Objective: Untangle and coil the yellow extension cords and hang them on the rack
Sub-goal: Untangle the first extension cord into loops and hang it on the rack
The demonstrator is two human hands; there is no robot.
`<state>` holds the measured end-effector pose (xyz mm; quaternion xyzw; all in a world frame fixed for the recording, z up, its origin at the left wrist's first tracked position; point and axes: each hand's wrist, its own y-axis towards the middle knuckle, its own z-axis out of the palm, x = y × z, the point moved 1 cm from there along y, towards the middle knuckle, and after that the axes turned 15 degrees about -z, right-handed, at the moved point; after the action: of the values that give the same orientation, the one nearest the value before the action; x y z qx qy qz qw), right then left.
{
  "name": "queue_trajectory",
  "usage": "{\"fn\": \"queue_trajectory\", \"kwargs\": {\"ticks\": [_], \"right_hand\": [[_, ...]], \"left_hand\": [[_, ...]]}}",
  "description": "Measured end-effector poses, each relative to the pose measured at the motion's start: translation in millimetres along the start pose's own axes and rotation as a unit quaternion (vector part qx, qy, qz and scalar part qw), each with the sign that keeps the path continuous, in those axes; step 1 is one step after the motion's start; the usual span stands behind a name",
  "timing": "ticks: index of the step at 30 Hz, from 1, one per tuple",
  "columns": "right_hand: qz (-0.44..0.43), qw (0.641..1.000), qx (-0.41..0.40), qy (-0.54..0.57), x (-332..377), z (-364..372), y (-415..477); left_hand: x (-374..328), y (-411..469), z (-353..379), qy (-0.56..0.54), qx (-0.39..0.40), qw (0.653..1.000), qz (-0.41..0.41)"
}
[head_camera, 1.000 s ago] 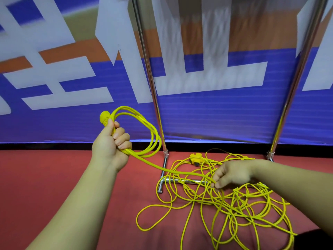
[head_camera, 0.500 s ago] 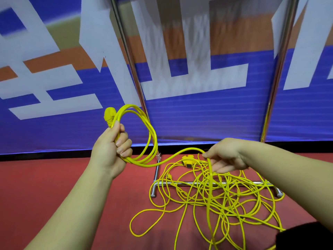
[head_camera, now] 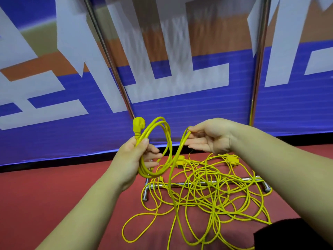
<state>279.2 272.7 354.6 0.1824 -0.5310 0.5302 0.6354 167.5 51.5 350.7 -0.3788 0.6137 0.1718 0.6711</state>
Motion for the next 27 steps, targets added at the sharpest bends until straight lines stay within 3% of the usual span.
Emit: {"fn": "queue_trajectory", "kwargs": {"ticks": [11, 16, 21, 27], "right_hand": [[-0.038, 0.997, -0.005, 0.062, 10, 13, -10], [-0.053, 0.995, -0.007, 0.08, 11, 14, -11], [-0.103, 0.99, 0.005, -0.1, 5, 13, -11], [-0.233, 0.929, -0.032, -0.286, 1, 11, -5]], "left_hand": [[9, -2, 35, 0.042, 0.058, 0.996, -0.052], [10, 0, 37, 0.077, 0.046, 0.995, -0.046], [9, 0, 35, 0.076, 0.038, 0.996, -0.022], [5, 0, 32, 0.041, 0.032, 0.999, -0.013]]}}
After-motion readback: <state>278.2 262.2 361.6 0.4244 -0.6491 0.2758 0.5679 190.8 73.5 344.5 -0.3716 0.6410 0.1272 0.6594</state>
